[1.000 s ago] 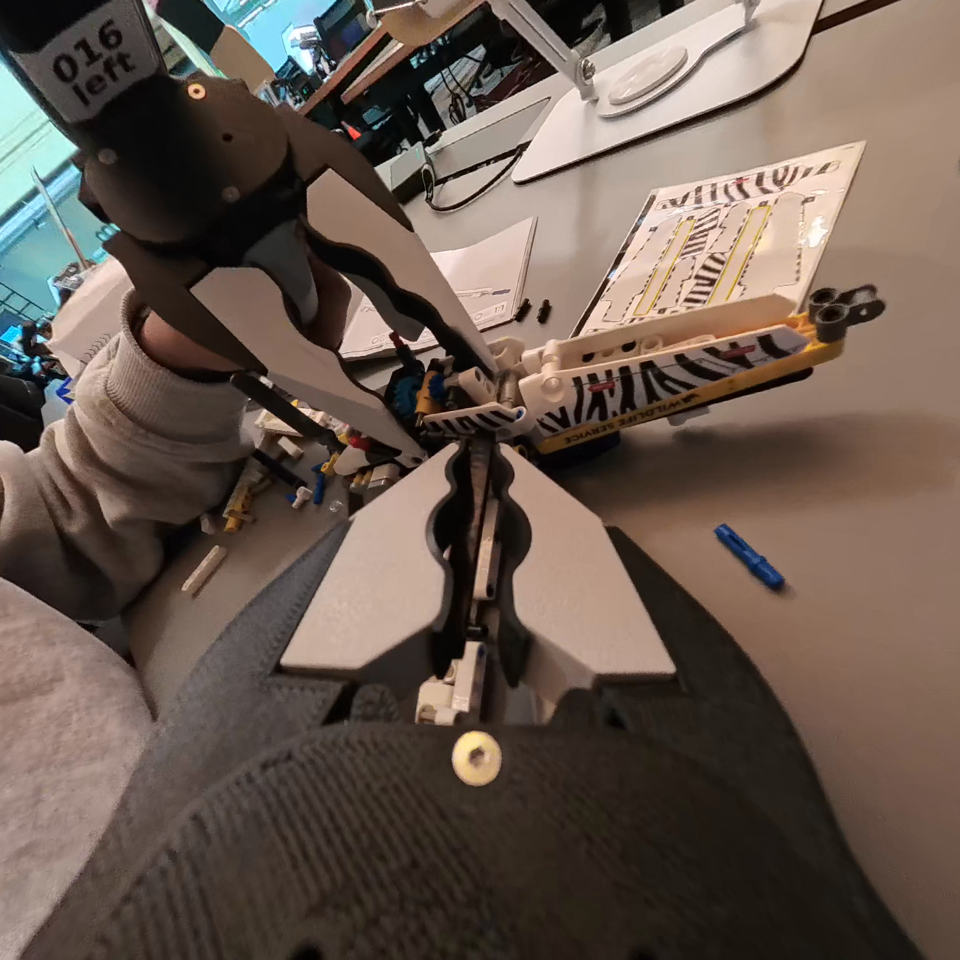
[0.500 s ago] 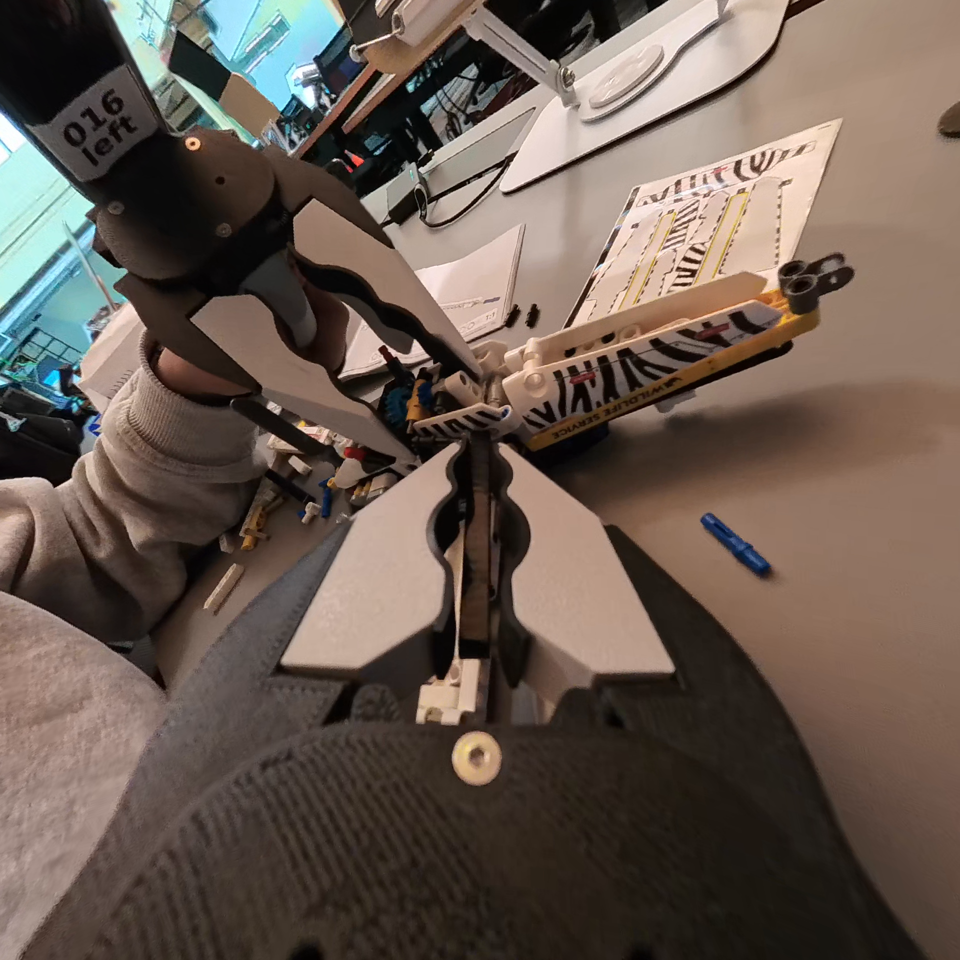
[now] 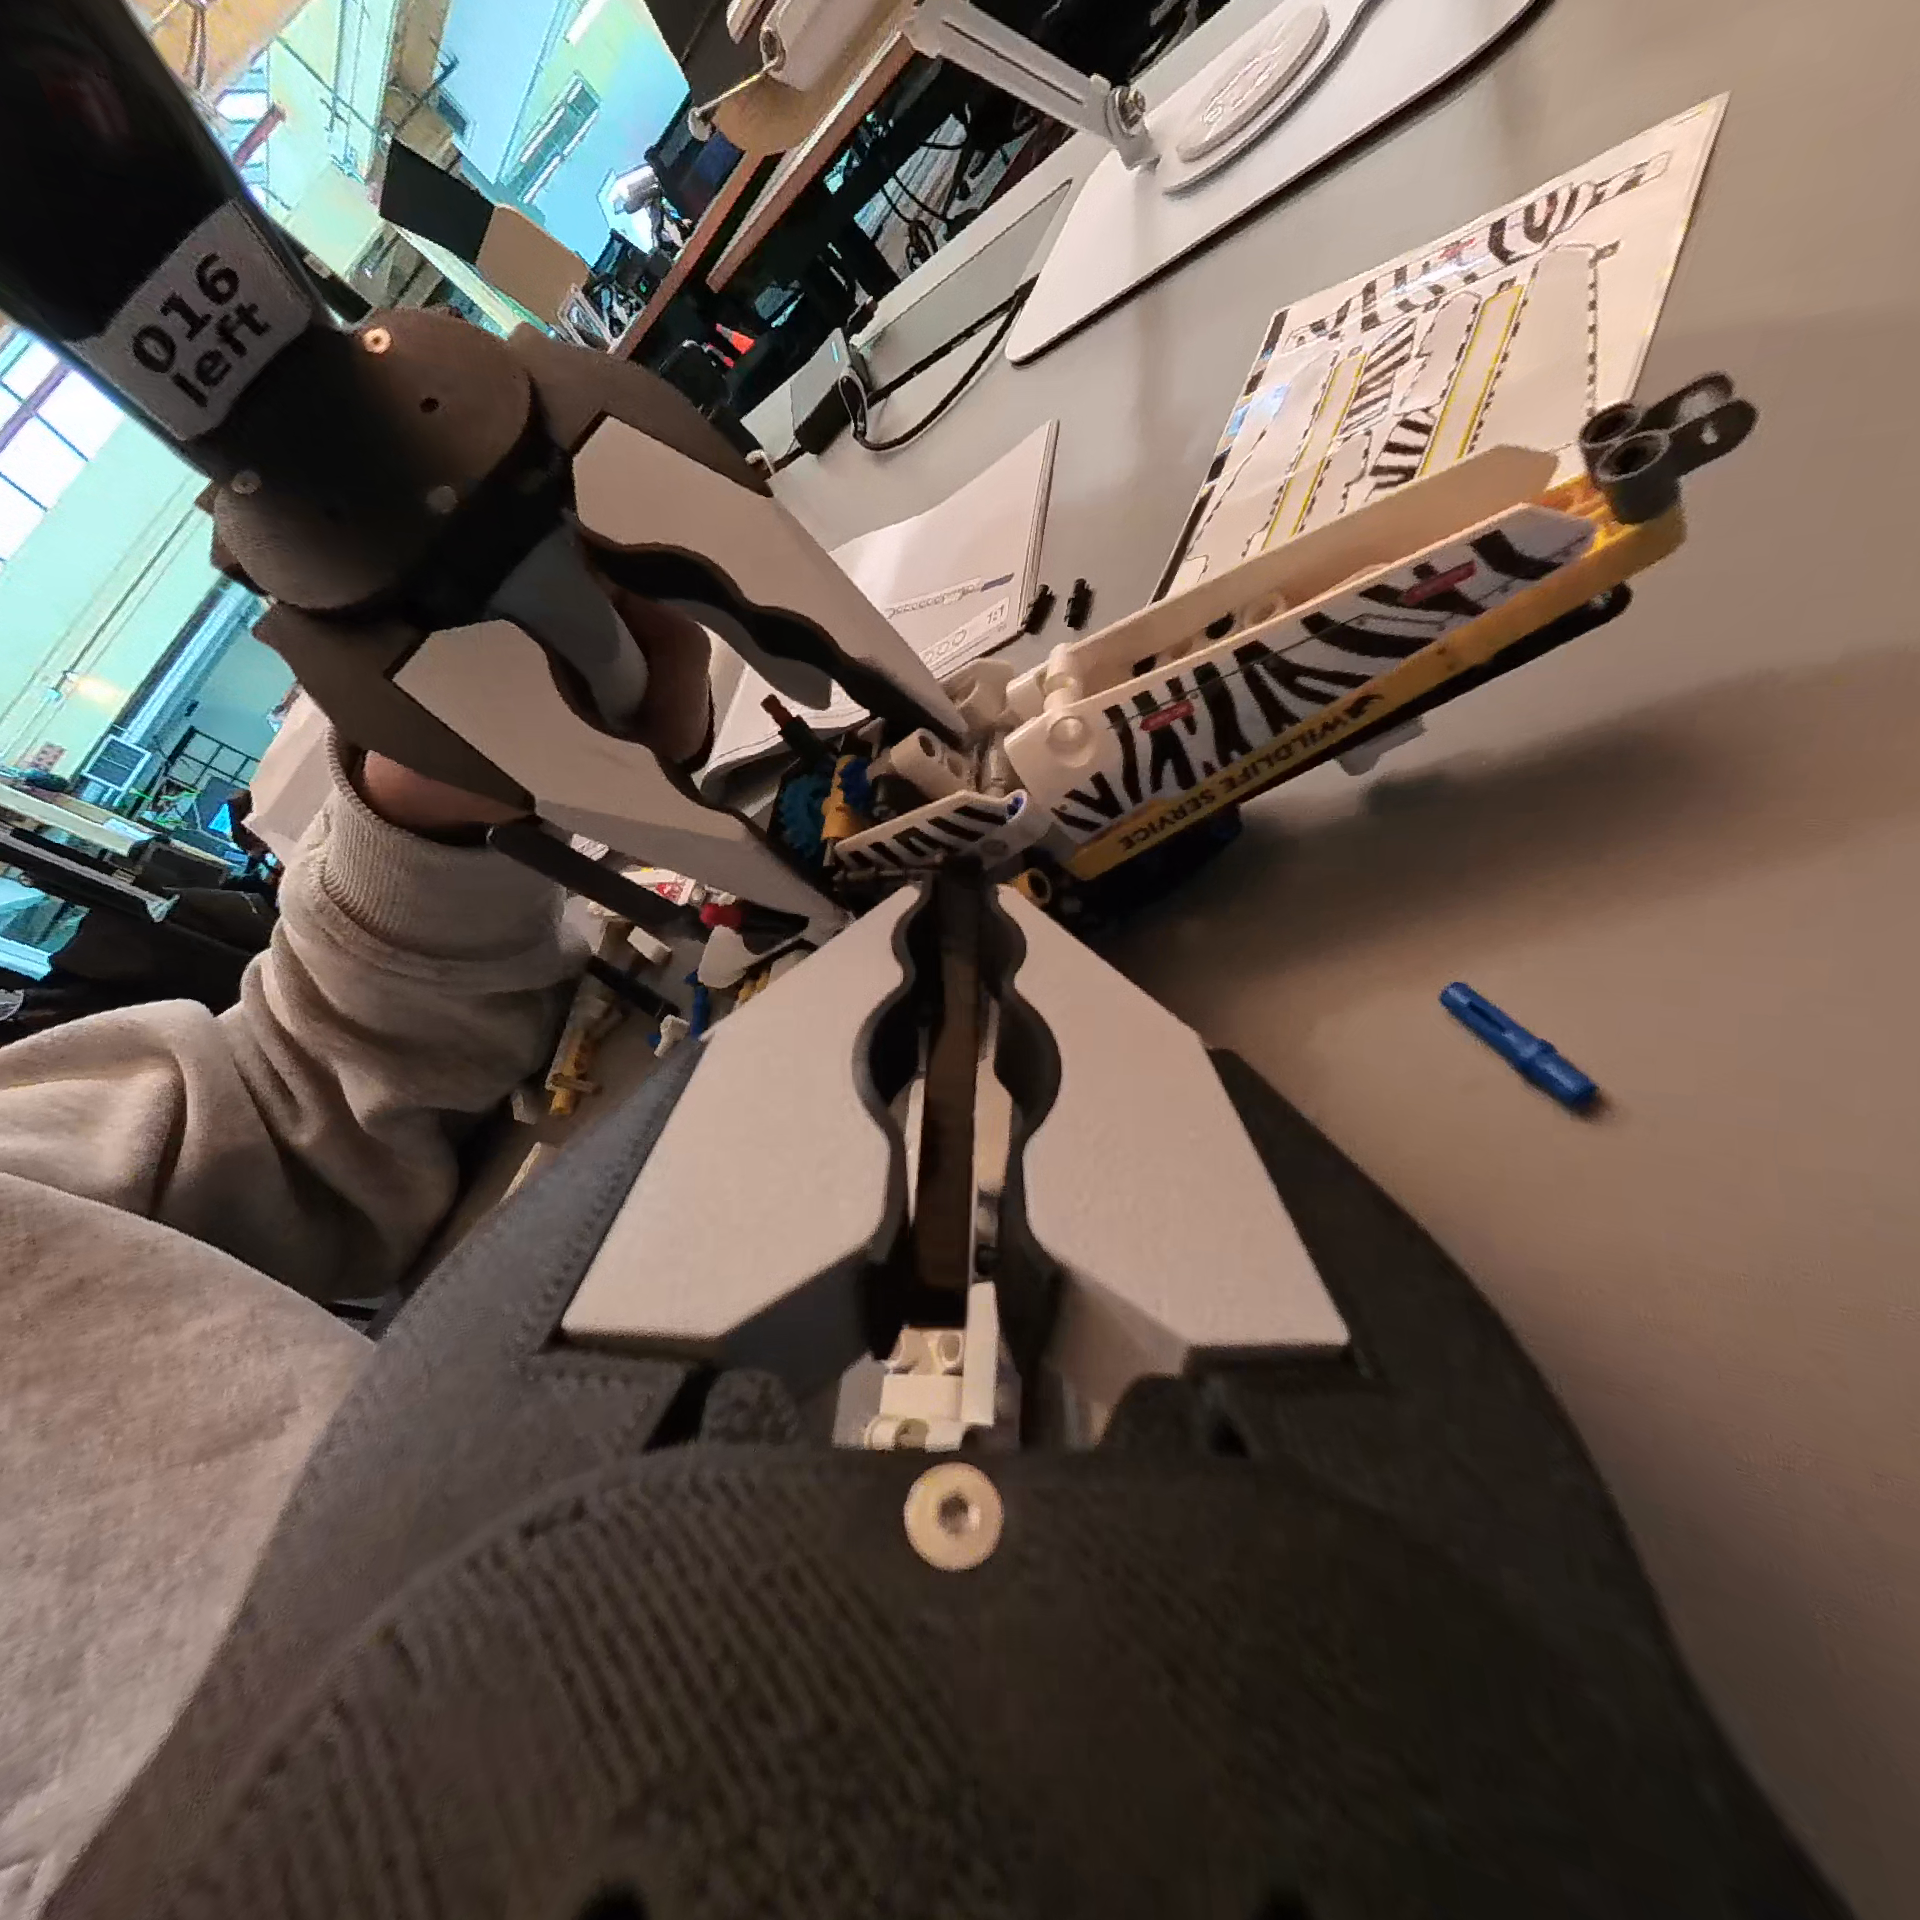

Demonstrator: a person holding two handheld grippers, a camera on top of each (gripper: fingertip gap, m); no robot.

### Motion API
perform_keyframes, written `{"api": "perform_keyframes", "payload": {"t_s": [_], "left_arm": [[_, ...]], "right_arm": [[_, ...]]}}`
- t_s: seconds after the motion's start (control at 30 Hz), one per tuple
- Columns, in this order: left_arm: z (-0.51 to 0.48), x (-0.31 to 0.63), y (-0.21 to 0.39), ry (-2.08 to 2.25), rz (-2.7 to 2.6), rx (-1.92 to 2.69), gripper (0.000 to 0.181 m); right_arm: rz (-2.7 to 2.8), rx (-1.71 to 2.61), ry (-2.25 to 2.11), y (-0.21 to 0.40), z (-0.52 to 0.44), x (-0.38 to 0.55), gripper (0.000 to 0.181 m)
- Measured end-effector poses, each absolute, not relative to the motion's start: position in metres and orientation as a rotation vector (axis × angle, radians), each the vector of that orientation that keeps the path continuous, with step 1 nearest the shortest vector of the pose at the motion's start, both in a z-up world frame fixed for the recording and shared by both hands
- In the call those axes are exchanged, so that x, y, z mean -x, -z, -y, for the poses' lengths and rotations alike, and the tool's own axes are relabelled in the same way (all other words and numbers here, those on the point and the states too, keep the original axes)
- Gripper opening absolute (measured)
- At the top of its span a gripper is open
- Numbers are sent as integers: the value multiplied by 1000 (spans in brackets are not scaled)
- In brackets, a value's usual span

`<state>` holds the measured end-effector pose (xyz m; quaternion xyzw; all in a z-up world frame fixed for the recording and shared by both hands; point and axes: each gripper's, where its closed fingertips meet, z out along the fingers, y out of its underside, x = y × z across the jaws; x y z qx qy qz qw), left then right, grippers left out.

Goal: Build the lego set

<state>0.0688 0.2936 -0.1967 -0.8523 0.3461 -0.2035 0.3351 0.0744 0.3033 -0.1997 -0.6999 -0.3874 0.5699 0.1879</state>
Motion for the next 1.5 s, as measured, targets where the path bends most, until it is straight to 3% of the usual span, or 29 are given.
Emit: {"api": "perform_keyframes", "payload": {"t_s": [1.27,1.5], "left_arm": [[-290,-72,197,529,-895,2260,38],[-290,-73,197,546,-915,2244,38]], "right_arm": [[1160,1907,-1547,197,-297,-77,7],[1357,1773,-1379,197,-295,-78,7]]}}
